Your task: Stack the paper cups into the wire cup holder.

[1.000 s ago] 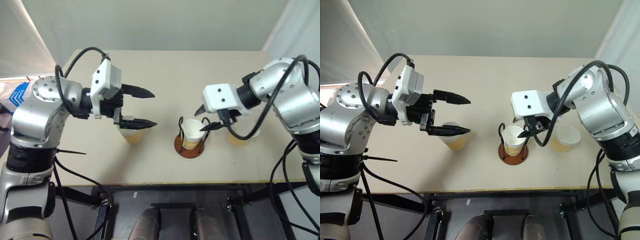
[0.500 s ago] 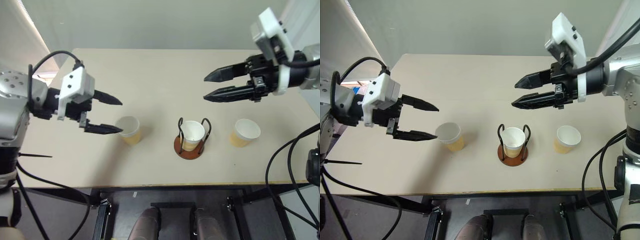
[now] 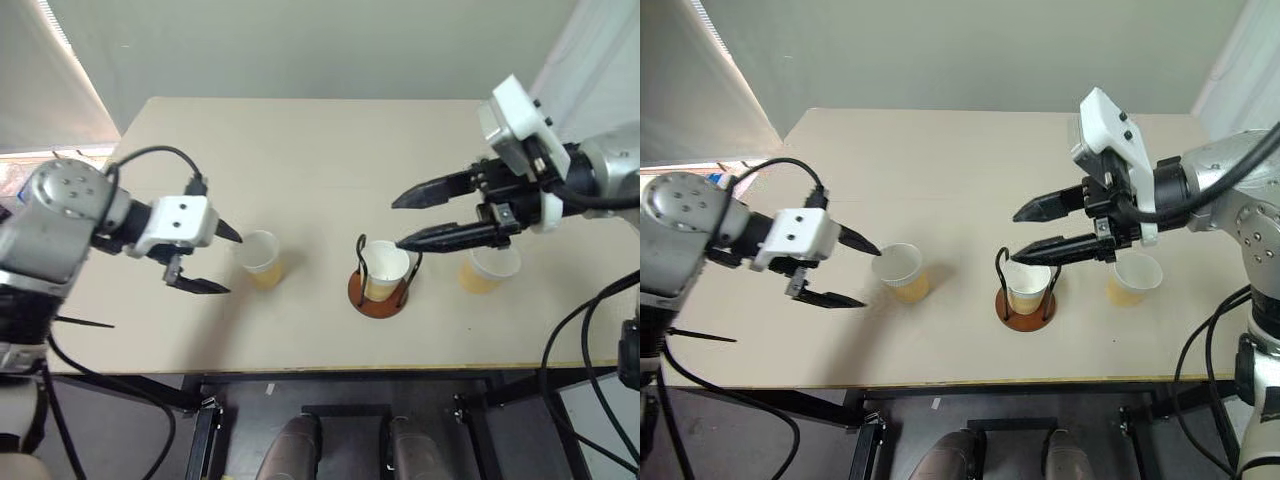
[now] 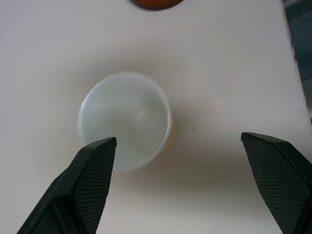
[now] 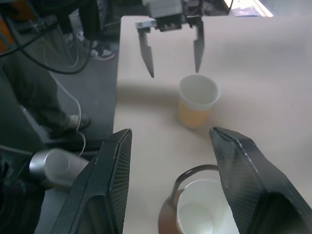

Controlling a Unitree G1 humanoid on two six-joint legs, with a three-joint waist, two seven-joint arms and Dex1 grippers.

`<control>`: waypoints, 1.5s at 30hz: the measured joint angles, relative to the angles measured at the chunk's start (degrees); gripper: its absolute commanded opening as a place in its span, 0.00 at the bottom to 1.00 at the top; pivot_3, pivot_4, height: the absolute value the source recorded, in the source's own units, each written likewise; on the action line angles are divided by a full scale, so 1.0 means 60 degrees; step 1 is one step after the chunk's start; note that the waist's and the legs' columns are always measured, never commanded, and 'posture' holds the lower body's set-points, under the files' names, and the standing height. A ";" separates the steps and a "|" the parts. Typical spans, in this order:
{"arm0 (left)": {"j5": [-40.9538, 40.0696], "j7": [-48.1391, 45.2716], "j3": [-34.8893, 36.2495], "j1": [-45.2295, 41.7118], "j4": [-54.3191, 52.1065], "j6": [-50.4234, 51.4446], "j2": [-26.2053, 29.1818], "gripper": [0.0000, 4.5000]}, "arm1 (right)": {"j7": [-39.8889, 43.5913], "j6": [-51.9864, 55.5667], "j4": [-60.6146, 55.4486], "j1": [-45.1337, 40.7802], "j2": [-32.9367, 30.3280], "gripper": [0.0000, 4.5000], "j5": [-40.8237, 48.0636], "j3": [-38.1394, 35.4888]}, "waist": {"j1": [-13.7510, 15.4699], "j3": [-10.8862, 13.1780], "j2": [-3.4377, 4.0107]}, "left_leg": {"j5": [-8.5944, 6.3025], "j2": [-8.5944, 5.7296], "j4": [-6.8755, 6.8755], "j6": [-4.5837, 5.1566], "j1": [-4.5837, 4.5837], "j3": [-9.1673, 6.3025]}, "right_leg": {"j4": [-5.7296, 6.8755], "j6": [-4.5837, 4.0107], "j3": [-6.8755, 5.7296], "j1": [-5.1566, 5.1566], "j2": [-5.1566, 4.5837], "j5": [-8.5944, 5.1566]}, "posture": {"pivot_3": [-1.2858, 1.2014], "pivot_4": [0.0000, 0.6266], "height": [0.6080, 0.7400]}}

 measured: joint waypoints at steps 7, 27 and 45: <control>0.0155 -0.0008 -0.0205 -0.0178 -0.0117 -0.0057 -0.0449 1.00 | -0.0495 0.0125 -0.0130 0.0221 -0.0504 0.59 0.0585 -0.0258 | -0.0004 0.0000 0.0000 | 0.0002 0.0005 -0.0001 -0.0003 0.0009 0.0003 | 0.0008 0.0008 -0.0001 0.0001 0.0000 -0.0002 | 0.52 0.24 1.00; 0.2050 0.0294 -0.0947 -0.0531 0.1626 -0.2200 -0.1713 0.49 | -0.1726 0.0031 -0.0516 0.1067 -0.1143 0.60 0.1542 -0.0706 | -0.0001 -0.0001 -0.0002 | 0.0006 0.0004 0.0039 0.0019 -0.0006 0.0003 | 0.0005 0.0061 -0.0001 0.0010 0.0000 0.0021 | 0.52 0.24 1.00; 0.0162 -0.0067 -0.0898 -0.1964 0.0564 -0.0168 -0.2082 0.01 | -0.1579 -0.0662 -0.0451 0.1561 -0.2495 0.60 0.1502 -0.0801 | 0.0041 -0.0002 -0.0006 | 0.0001 -0.0001 0.0067 0.0035 -0.0025 0.0004 | -0.0027 0.0118 0.0003 0.0029 -0.0003 0.0043 | 0.52 0.24 1.00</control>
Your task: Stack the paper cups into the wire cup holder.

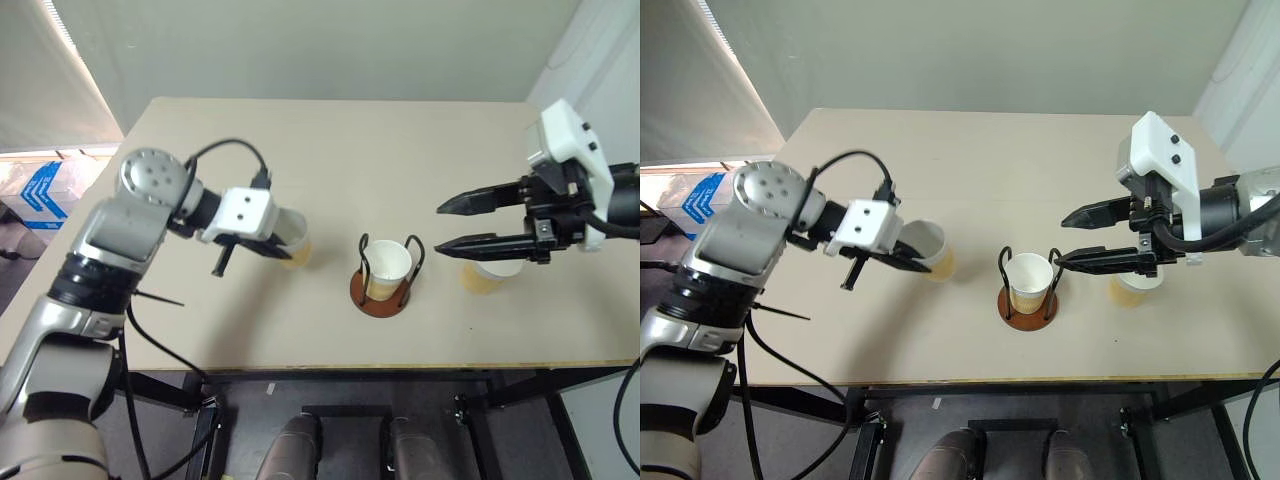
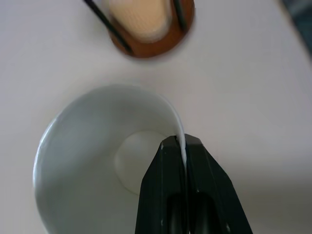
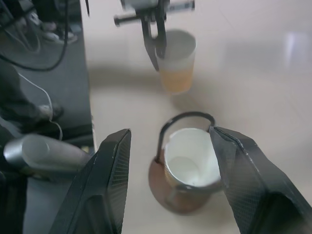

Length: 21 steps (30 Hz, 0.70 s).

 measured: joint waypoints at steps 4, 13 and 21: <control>-0.0876 -0.0017 -0.0146 -0.0886 -0.0345 0.0670 -0.0018 0.01 | 0.0188 -0.0064 0.0207 -0.0293 -0.0439 0.60 0.0013 -0.0068 | -0.0001 0.0000 0.0001 | -0.0009 -0.0003 0.0000 0.0012 -0.0002 0.0010 | -0.0029 0.0037 0.0004 0.0008 -0.0004 0.0012 | 0.52 0.24 1.00; -0.2705 -0.0034 -0.1300 -0.3024 -0.0391 0.1181 -0.0356 0.01 | 0.0122 0.0455 0.0106 -0.0292 -0.1236 0.60 0.0691 -0.1050 | 0.0025 0.0001 0.0001 | -0.0040 -0.0018 0.0055 0.0044 -0.0039 0.0014 | -0.0046 0.0113 0.0016 0.0017 -0.0013 -0.0018 | 0.52 0.24 1.00; -0.3020 -0.0038 -0.2040 -0.4006 0.0550 0.0855 -0.1710 0.01 | -0.1063 0.0900 -0.0251 0.0156 -0.0813 0.60 0.1523 -0.1564 | 0.0044 0.0002 0.0002 | -0.0073 -0.0033 0.0093 0.0085 -0.0040 0.0030 | -0.0059 0.0185 0.0035 0.0042 -0.0031 -0.0015 | 0.52 0.24 1.00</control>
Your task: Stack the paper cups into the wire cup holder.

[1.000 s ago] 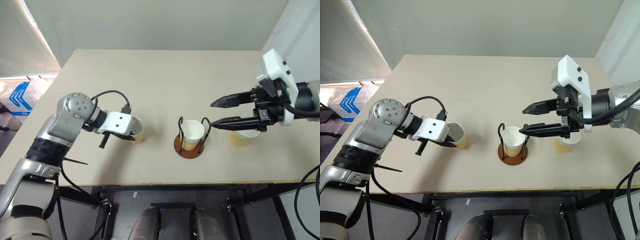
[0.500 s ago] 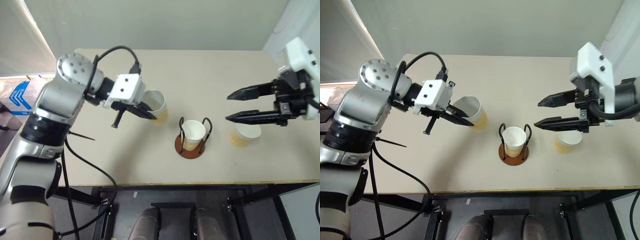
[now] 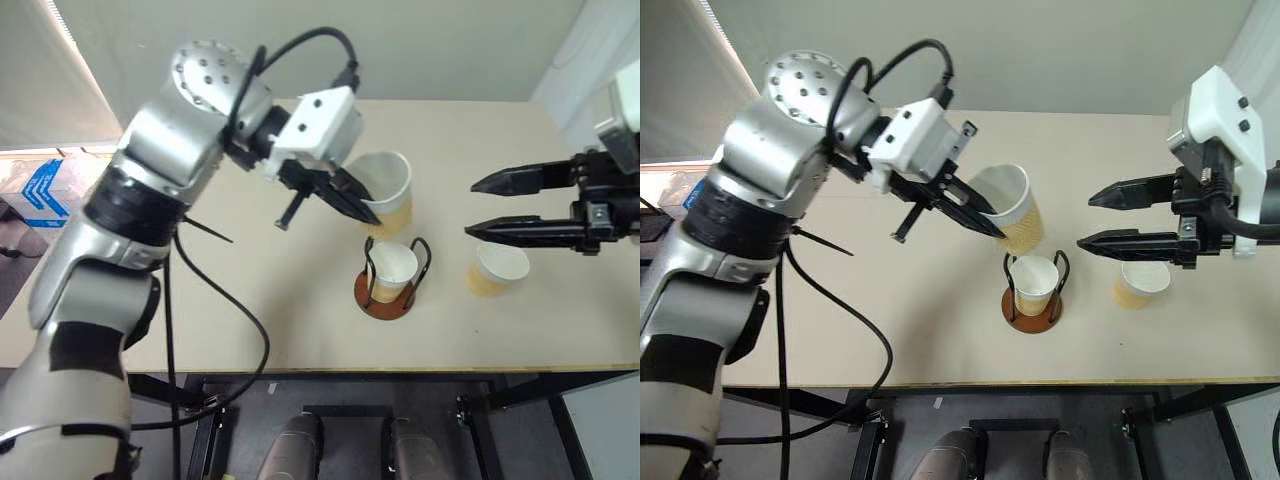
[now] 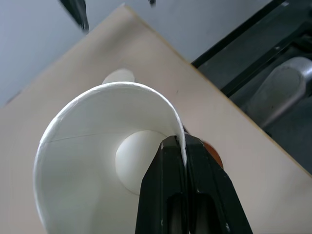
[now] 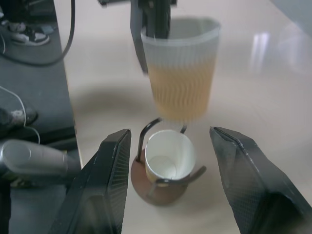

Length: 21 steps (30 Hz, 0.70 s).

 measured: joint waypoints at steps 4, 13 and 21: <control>0.0010 0.0000 -0.0379 -0.0089 0.0402 -0.0279 -0.0295 0.01 | -0.0397 0.0092 -0.0011 0.0162 -0.0027 0.60 0.0180 -0.0258 | 0.0020 0.0000 0.0000 | -0.0006 0.0002 0.0001 -0.0004 0.0001 0.0007 | 0.0000 0.0087 0.0002 0.0000 -0.0001 0.0030 | 0.52 0.24 1.00; 0.0768 0.0000 -0.1444 -0.0070 0.1089 -0.1515 -0.1038 0.01 | -0.0581 0.0087 0.0038 0.0782 -0.0707 0.60 0.0165 -0.0782 | 0.0077 0.0000 0.0001 | -0.0017 -0.0004 0.0035 -0.0018 -0.0016 0.0012 | -0.0002 0.0119 0.0010 0.0007 -0.0006 0.0009 | 0.52 0.24 1.00; 0.1190 0.0000 -0.2073 0.0022 0.1241 -0.2184 -0.1657 0.01 | -0.0631 0.0086 0.0018 0.1304 -0.1042 0.60 0.0176 -0.1429 | 0.0121 -0.0002 0.0005 | -0.0072 -0.0005 0.0153 -0.0023 -0.0046 0.0019 | 0.0001 0.0156 0.0012 0.0028 -0.0006 -0.0012 | 0.52 0.24 1.00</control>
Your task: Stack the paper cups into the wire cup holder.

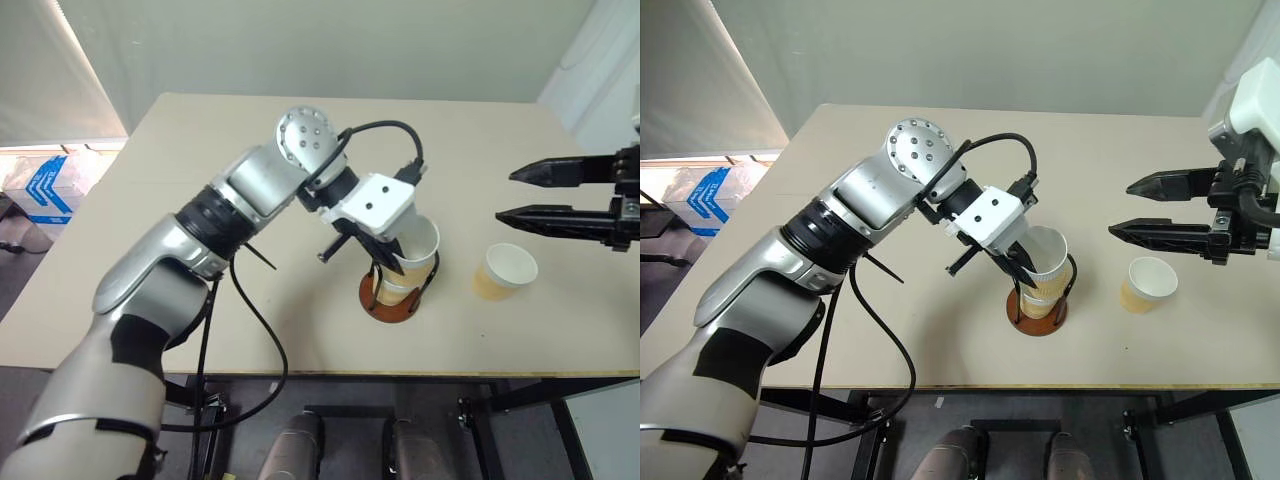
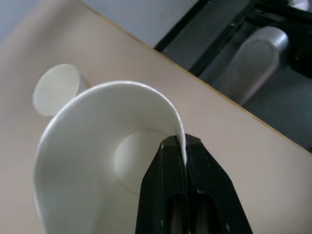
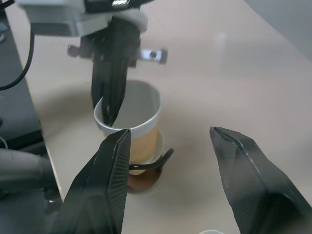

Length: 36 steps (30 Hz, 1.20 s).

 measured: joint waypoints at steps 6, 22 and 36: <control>0.1154 -0.0002 0.0193 0.0041 0.0877 -0.0846 -0.0575 0.21 | -0.0036 0.0000 -0.0041 0.0458 -0.0068 0.60 0.0003 -0.0355 | 0.0077 -0.0003 0.0004 | -0.0020 -0.0006 0.0020 0.0028 0.0005 0.0001 | -0.0001 0.0014 0.0004 0.0019 -0.0001 0.0010 | 0.52 0.24 1.00; 0.1839 -0.0005 0.0550 0.0132 0.1544 -0.1491 -0.1086 0.99 | -0.0261 -0.0076 -0.0077 0.0707 -0.0111 0.60 0.0009 -0.0466 | 0.0100 -0.0005 0.0010 | -0.0053 -0.0004 0.0023 0.0061 0.0001 0.0015 | -0.0004 0.0030 0.0007 0.0014 -0.0002 0.0000 | 0.52 0.24 1.00; 0.1486 0.0245 0.3272 0.0627 0.1676 0.0221 -0.0159 1.00 | -0.0290 -0.1058 -0.0378 0.2187 -0.0132 0.73 -0.1246 0.0386 | 0.0032 -0.0010 0.0019 | -0.0057 0.0006 0.0020 0.0058 0.0034 0.0039 | 0.0007 0.0028 0.0007 0.0017 0.0000 -0.0002 | 0.52 0.24 1.00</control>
